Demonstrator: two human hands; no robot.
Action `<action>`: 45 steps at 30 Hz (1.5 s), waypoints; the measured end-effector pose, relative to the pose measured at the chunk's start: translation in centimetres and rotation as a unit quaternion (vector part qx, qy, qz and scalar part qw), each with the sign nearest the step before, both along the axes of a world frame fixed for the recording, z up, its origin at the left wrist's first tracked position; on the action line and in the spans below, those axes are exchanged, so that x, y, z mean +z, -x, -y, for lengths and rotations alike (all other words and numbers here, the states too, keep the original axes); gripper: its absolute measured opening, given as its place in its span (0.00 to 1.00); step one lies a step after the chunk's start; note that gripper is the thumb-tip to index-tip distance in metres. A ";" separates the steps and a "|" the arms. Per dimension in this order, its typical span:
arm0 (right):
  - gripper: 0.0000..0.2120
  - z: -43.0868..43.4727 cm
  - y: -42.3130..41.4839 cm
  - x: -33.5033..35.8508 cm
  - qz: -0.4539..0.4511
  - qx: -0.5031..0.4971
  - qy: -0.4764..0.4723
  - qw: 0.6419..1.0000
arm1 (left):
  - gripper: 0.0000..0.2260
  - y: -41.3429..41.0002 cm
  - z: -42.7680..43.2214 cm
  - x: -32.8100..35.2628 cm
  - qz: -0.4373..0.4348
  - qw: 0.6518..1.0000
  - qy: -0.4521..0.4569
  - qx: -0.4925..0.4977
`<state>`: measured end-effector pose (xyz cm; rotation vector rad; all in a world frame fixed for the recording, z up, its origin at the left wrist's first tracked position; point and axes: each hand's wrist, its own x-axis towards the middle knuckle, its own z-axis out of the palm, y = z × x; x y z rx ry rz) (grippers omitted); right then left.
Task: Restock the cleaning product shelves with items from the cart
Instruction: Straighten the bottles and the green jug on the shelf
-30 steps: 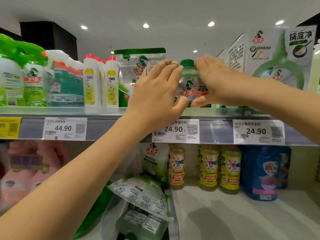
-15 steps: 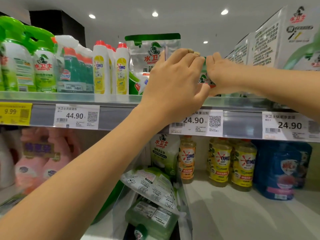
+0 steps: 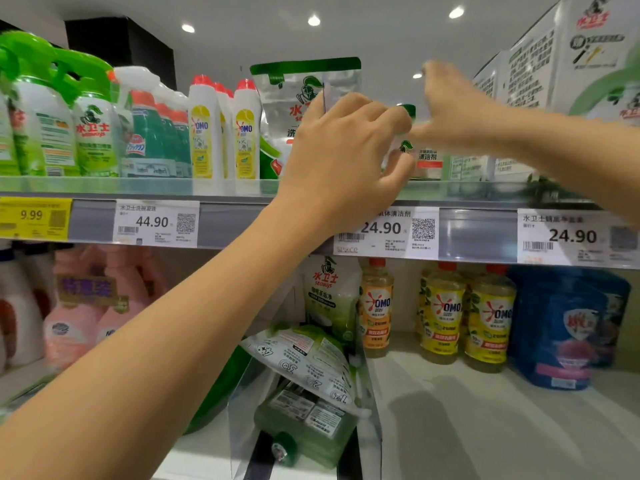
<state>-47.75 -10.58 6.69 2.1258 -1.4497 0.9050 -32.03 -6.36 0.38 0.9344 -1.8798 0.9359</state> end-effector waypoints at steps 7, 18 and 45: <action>0.10 -10.0 1.5 -5.3 0.093 0.255 0.228 0.935 | 0.10 -0.4 -1.8 -2.9 -0.040 0.990 0.127 -0.041; 0.09 -10.5 0.5 -23.0 -0.061 0.335 0.043 0.939 | 0.08 -7.0 -3.4 -15.3 0.039 0.976 0.183 -0.115; 0.08 -2.7 -7.1 -20.2 -0.158 -0.054 -0.168 0.972 | 0.06 -11.0 4.2 -15.8 0.059 0.973 -0.196 0.107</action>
